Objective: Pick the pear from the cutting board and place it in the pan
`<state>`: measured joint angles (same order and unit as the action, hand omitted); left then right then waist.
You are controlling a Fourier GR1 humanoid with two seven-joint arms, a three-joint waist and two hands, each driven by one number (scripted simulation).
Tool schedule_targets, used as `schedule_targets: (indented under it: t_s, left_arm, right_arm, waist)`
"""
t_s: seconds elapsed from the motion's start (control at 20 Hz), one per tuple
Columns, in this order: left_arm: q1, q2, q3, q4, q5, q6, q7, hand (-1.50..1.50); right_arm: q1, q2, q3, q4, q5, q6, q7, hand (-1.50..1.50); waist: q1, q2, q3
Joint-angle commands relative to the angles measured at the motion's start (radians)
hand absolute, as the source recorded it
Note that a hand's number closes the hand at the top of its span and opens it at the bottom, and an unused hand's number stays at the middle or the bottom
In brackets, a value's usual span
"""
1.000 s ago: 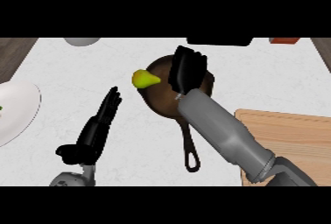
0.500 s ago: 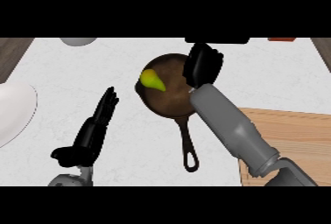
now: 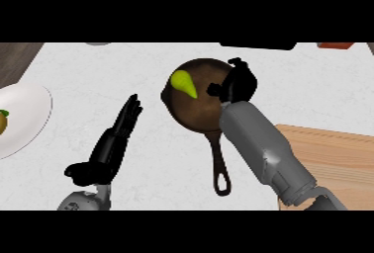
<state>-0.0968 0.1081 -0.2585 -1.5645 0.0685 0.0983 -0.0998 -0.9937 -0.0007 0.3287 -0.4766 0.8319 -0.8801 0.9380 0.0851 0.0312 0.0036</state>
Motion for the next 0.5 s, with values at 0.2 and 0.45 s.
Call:
schedule_targets:
  t_s: [0.2,0.45]
  left_arm:
    - [0.011,0.001,0.004,-0.022,0.002,-0.002,0.024,0.00]
    - [0.012,0.011,0.027,-0.002,0.019,-0.021,0.010,0.00]
  right_arm:
    - [-0.024,0.001,-0.108,0.026,-0.196,-0.053,-0.321,-1.50]
    - [0.018,0.001,-0.135,-0.059,-0.284,-0.221,-0.454,-1.50]
  waist:
    - [-0.007,-0.005,-0.001]
    - [-0.014,-0.009,-0.001]
